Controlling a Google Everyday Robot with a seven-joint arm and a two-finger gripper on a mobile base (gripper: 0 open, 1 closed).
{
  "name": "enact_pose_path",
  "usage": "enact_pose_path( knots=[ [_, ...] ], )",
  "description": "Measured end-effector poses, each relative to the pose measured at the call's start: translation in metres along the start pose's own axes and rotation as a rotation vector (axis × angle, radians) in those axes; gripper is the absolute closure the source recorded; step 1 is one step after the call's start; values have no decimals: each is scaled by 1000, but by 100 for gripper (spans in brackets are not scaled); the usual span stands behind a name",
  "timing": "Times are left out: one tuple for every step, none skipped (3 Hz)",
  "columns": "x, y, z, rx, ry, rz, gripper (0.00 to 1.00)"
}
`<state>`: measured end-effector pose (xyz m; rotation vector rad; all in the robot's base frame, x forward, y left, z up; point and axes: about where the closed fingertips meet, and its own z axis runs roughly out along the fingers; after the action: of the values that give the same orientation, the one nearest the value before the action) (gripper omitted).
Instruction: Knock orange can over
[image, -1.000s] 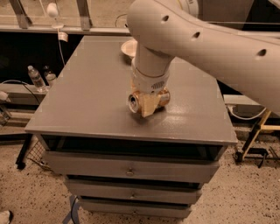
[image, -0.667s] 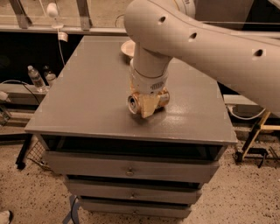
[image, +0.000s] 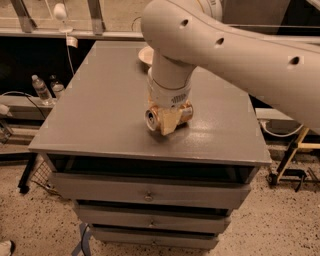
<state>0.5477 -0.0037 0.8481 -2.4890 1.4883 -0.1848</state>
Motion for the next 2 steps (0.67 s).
enact_pose_path(
  knots=[
    [0,0,0,-1,0,-1,17],
    [-1,1,1,-2,1,-3,0]
  ],
)
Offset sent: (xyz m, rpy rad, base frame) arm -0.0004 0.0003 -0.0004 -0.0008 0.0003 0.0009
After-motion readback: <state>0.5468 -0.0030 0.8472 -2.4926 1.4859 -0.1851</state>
